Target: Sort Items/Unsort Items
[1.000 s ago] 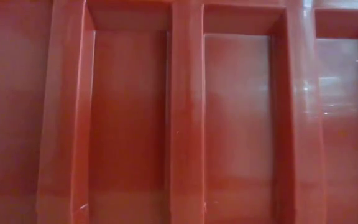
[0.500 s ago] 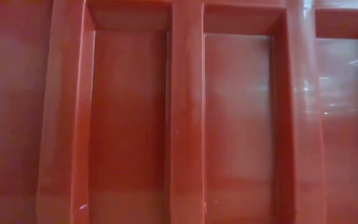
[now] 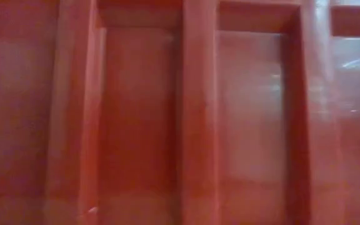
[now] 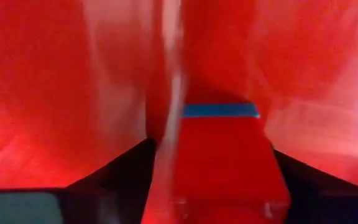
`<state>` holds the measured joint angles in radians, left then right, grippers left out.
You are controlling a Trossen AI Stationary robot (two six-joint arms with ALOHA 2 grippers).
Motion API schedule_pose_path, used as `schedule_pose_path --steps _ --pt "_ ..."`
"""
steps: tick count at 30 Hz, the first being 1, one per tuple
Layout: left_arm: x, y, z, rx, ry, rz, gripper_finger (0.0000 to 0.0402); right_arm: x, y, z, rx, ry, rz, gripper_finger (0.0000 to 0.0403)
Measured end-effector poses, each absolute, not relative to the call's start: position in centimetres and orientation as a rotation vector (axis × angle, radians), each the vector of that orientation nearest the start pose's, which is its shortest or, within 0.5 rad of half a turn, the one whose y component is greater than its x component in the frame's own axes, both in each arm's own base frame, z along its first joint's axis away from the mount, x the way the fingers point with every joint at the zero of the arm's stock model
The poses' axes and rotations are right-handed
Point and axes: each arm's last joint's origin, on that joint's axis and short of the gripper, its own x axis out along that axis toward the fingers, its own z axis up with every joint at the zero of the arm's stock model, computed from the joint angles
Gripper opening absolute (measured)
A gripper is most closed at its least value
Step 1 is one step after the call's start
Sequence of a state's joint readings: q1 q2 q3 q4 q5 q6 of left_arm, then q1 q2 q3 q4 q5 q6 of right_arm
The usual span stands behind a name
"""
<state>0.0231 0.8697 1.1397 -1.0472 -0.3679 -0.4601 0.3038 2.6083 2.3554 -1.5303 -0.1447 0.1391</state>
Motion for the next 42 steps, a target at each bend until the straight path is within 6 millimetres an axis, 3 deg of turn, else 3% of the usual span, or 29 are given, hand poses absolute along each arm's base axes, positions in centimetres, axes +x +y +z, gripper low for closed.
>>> schedule_pose_path --steps 2,6,9,14,19,24,27,31,36,42 --pt "13.4 1.4 36.6 -0.306 0.628 0.532 0.025 45.4 14.9 13.9 -0.054 1.825 0.204 0.0223" --pt "12.3 1.4 38.2 -0.304 0.486 0.527 0.025 45.0 14.8 15.5 -0.096 1.81 0.189 0.0111" --pt "11.0 1.5 40.3 -0.28 0.359 0.523 0.025 44.8 13.9 18.5 -0.065 1.743 0.177 0.0115" --pt "8.4 1.5 43.8 -0.236 0.151 0.499 0.025 44.2 11.7 23.7 -0.152 1.59 0.016 0.0115" --pt "7.3 1.5 44.7 -0.182 0.111 0.509 0.025 42.3 7.9 30.8 -0.1 1.373 -0.213 0.0115" --pt "9.4 1.3 43.8 -0.202 0.187 0.441 0.025 40.4 3.6 38.9 0.191 0.946 -0.372 0.0115" --pt "11.7 1.3 43.0 -0.184 0.248 0.399 0.025 38.9 1.9 44.5 0.304 0.602 -0.343 0.0115" --pt "15.4 1.2 42.9 -0.191 0.228 0.347 0.0251 37.3 0.5 49.5 0.356 0.288 -0.253 0.0115" --pt "18.8 0.9 44.7 -0.227 0.0 0.196 0.0251 35.8 0.1 52.5 0.374 0.115 -0.134 0.0115" --pt "21.0 0.7 45.6 -0.221 -0.136 0.087 0.0251 35.4 0.3 52.6 0.371 0.134 -0.061 0.0115"
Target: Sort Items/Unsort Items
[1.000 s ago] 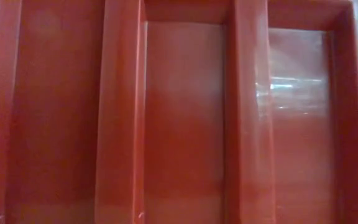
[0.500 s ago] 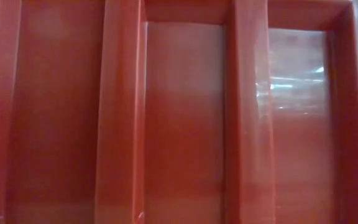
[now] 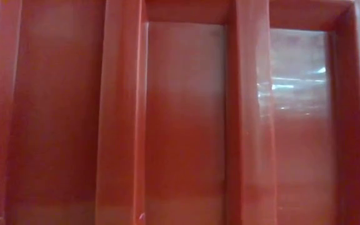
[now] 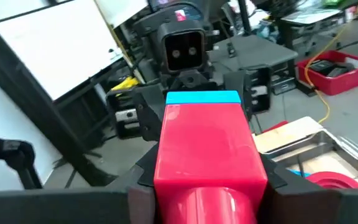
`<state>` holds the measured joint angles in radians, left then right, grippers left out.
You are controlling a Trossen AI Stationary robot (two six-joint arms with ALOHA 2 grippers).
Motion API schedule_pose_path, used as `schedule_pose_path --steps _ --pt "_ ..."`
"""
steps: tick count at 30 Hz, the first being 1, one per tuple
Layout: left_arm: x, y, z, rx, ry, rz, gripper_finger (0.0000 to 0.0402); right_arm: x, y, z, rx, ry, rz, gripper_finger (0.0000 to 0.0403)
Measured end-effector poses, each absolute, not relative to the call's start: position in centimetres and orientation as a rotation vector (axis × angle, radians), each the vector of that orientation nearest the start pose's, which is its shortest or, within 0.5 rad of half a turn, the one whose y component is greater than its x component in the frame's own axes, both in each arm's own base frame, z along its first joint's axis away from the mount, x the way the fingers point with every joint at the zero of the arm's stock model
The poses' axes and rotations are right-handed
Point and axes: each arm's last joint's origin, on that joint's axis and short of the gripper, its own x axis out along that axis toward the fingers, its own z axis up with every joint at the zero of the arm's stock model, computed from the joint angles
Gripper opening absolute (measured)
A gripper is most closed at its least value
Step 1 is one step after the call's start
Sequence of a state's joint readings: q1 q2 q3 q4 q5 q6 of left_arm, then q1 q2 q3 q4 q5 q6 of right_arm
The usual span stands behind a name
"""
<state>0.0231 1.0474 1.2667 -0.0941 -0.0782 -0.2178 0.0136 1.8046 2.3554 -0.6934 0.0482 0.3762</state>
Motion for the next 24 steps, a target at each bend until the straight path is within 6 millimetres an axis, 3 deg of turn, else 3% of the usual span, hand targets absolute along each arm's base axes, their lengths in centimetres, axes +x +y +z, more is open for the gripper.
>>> schedule_pose_path --steps 5,24 --pt "22.8 0.4 45.1 -0.271 -0.125 -0.021 0.0251 35.5 0.8 52.2 0.351 0.169 -0.033 0.0115" --pt "27.4 -0.6 43.0 -0.401 -0.079 -0.169 0.0251 35.7 1.9 52.1 0.348 0.173 -0.026 0.0115"
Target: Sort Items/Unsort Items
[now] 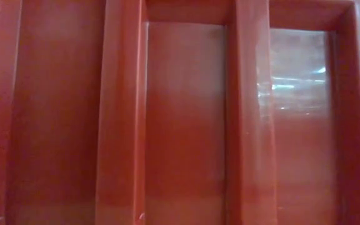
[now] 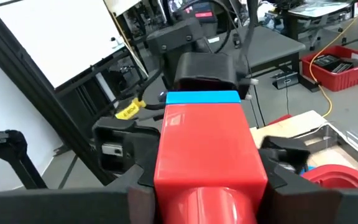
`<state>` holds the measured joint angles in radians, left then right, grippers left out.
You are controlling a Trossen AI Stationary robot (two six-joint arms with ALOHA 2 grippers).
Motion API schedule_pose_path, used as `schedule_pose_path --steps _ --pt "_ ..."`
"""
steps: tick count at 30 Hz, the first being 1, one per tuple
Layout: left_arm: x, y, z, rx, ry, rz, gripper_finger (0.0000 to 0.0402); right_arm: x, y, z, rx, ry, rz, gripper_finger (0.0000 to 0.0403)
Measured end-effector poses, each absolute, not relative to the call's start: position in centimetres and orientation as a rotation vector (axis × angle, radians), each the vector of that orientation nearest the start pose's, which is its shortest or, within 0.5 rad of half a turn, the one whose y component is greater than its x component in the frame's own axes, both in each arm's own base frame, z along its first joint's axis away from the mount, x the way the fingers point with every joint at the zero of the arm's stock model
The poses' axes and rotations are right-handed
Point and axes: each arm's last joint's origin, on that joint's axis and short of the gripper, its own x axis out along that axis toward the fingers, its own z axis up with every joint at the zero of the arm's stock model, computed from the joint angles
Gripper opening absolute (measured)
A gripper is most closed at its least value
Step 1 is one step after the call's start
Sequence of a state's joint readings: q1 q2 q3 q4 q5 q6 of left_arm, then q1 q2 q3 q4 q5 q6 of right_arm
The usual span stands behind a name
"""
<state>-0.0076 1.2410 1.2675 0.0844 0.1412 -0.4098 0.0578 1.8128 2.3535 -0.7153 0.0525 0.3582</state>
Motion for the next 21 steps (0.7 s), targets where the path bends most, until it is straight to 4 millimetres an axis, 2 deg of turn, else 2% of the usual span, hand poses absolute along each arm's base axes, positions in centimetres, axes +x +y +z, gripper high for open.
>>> schedule_pose_path --steps 4,6,9,10,12,14,17,21 --pt "28.0 -0.6 42.9 -0.408 -0.106 -0.136 0.0232 36.0 2.5 51.8 0.344 0.183 -0.015 0.0115" --pt "28.0 -0.7 42.9 -0.409 -0.118 -0.109 0.0199 36.0 2.7 51.8 0.344 0.184 -0.016 0.0115" --pt "27.9 -0.7 43.0 -0.386 -0.124 -0.1 0.0121 36.0 3.0 51.7 0.348 0.183 -0.035 0.0115" --pt "27.9 -0.7 43.0 -0.38 -0.125 -0.096 0.0118 36.0 3.1 51.8 0.348 0.18 -0.041 0.0118" --pt "27.9 -0.7 43.0 -0.364 -0.122 -0.097 0.0119 35.9 3.4 51.8 0.333 0.172 -0.068 0.0155" --pt "27.6 -0.6 43.0 -0.366 -0.111 -0.08 0.0119 36.0 3.4 51.8 0.31 0.161 -0.074 0.0209" --pt "26.5 -0.3 43.1 -0.35 -0.069 -0.016 0.0119 36.0 3.4 52.1 0.285 0.14 -0.07 0.0275" --pt "24.3 0.2 43.2 -0.285 0.003 0.083 0.0119 35.6 2.9 52.6 0.293 0.114 -0.091 0.0312"
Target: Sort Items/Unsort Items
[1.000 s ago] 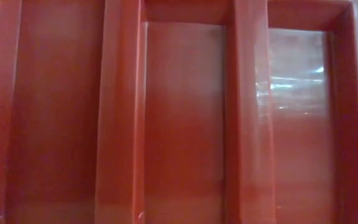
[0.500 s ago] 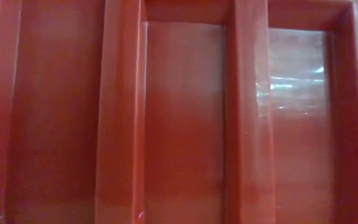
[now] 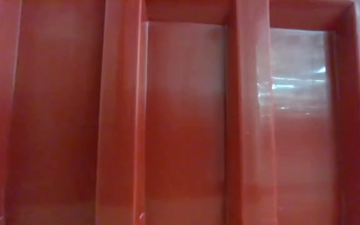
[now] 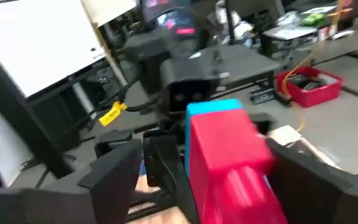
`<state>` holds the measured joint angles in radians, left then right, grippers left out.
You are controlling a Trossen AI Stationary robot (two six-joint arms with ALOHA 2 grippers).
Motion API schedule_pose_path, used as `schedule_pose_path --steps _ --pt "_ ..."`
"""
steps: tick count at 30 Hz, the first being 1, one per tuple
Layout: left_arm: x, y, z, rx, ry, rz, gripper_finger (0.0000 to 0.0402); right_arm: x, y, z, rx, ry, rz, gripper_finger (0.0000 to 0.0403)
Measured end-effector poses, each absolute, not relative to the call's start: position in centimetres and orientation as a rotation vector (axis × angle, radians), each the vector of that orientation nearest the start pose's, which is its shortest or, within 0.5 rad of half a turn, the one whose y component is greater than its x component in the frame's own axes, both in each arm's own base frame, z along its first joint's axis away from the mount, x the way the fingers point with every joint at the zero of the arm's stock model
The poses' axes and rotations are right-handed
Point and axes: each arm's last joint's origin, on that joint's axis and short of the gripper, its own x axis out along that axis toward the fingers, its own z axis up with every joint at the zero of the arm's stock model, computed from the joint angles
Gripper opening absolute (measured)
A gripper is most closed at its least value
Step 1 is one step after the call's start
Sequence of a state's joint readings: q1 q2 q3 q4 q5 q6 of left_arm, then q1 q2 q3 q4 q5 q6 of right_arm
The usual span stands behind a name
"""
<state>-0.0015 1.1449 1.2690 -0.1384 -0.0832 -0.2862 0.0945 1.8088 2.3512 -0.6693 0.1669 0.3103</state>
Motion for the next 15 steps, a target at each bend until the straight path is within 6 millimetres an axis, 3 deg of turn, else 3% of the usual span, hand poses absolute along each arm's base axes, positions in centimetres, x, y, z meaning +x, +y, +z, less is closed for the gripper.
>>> schedule_pose_path --steps 4,7,11,15 --pt "21.1 1.3 42.9 -0.25 0.105 0.346 0.0119 32.6 2.6 55.0 0.304 0.023 -0.088 0.0317" --pt "17.8 2.2 41.5 -0.232 0.273 0.616 0.0119 31.1 2.7 56.2 0.311 -0.022 -0.076 0.0319" --pt "14.1 3.4 39.0 -0.321 0.46 0.895 0.0119 31.3 2.9 55.7 0.297 0.011 -0.097 0.0319" --pt "12.0 4.1 35.9 -0.472 0.568 1.087 0.0119 30.7 3.0 56.2 0.286 -0.008 -0.093 0.0319"
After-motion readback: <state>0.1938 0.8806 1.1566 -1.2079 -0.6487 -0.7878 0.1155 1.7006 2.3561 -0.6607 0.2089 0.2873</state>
